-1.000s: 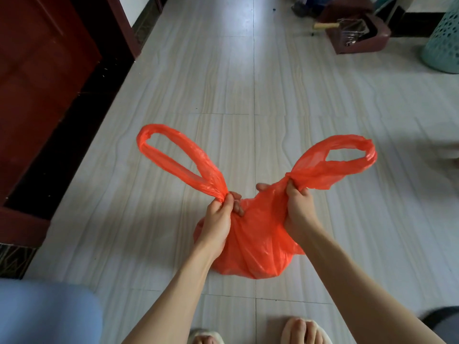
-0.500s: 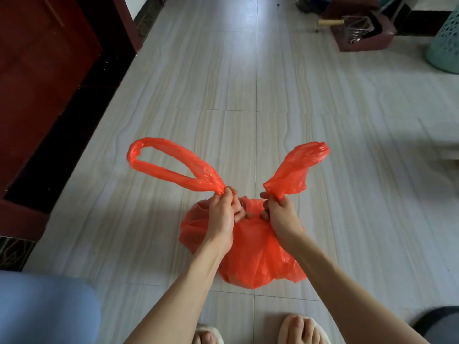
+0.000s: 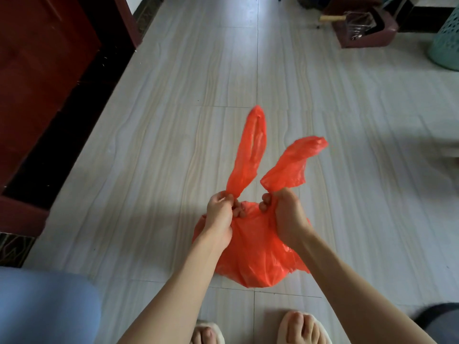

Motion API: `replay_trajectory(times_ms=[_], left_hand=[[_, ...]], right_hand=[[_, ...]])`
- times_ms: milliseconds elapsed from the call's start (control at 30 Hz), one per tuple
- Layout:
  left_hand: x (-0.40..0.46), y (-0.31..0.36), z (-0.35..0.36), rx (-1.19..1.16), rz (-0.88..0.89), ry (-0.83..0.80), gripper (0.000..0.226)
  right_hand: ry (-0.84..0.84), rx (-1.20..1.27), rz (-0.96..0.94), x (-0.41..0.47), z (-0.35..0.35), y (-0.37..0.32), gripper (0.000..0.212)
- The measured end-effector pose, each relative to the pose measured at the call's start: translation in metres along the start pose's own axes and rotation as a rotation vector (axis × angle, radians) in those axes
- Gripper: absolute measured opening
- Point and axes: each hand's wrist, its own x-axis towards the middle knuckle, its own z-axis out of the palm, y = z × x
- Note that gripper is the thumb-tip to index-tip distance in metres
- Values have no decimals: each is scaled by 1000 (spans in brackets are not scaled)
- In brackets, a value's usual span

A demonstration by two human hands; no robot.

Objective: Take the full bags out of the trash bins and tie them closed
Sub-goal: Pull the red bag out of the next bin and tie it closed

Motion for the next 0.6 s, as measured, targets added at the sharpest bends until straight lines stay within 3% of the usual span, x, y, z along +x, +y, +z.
replay_trajectory(times_ms=[100,200,300,367,467,600], left_hand=[[1,1,-5,-87,-70,7,37],[1,1,-7,-89,-67,2,32],[-1,4,-5,-76,-32,44,16],[-3,7,-5,-40,-18,37,16],[-5,12,-6,67,-30,-41,16],[-6,20,-9,191,21,-132,17]], right_hand=[[-33,-149,-65,2,-1,1,28],[-49,-130,-189,5,-3,4,29],[-143,-83,-126,5,-8,2,31],[-185,-26,-73,5,-10,1,31],[-206,-66,-82,8,-8,2,16],[-246,-161,-27,7,-5,-2,14]])
